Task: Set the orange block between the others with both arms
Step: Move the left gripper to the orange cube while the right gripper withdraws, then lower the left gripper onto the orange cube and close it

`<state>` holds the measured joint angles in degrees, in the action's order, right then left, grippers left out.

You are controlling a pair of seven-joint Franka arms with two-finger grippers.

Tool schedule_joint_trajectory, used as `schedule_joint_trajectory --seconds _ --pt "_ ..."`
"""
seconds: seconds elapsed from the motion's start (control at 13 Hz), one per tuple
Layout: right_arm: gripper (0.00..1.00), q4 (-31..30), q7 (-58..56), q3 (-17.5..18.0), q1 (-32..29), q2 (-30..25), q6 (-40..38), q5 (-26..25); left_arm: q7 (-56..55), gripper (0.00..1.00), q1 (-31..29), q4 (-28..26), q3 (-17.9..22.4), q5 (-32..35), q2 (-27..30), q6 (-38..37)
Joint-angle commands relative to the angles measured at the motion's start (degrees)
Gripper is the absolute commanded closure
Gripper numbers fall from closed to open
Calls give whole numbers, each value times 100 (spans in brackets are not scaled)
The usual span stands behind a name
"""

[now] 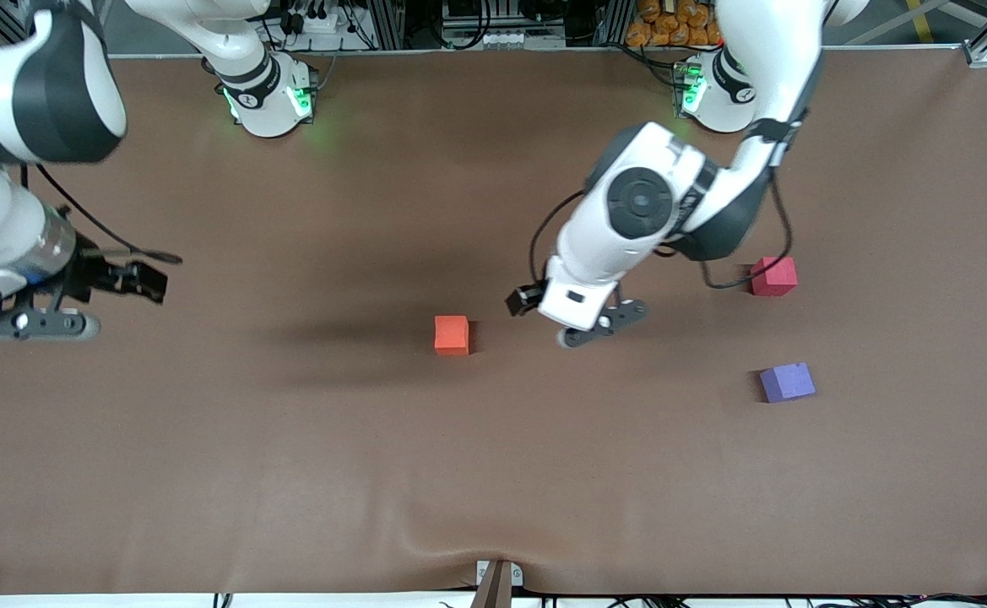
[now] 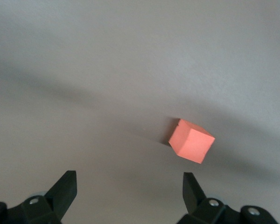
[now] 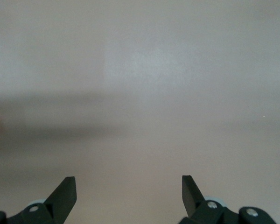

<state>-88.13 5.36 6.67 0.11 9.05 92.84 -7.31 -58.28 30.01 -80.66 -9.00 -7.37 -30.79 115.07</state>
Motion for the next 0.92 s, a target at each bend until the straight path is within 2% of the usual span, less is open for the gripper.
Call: schedule_joint_trajectory --seconds 0.0,0.15,0.23,0.31,0.46,0.77,0.85 --pt "0 -109 -273 -121 -11 -535 -518 395 -96 0 329 331 74 288 -417 575" --pt "0 443 -273 -358 15 -528 -1107 625 -96 0 680 935 187 324 -1084 1034" --pt "0 533 -273 -412 33 -536 -1162 635 0 0 855 1103 319 324 -1314 1305" --pt "0 560 -273 -386 -19 -554 -1154 635 236 0 1022 1105 468 324 -1386 1673" --pt "0 552 -273 -403 -29 -746 -1189 626 746 0 1121 1140 461 315 -1622 1844" --pt "0 551 -273 -412 -72 -826 -1311 661 827 0 1480 1403 619 324 -2167 2274" --pt "0 543 -229 -412 -81 -896 -1347 809 888 0 1525 1500 645 324 -2264 2327"
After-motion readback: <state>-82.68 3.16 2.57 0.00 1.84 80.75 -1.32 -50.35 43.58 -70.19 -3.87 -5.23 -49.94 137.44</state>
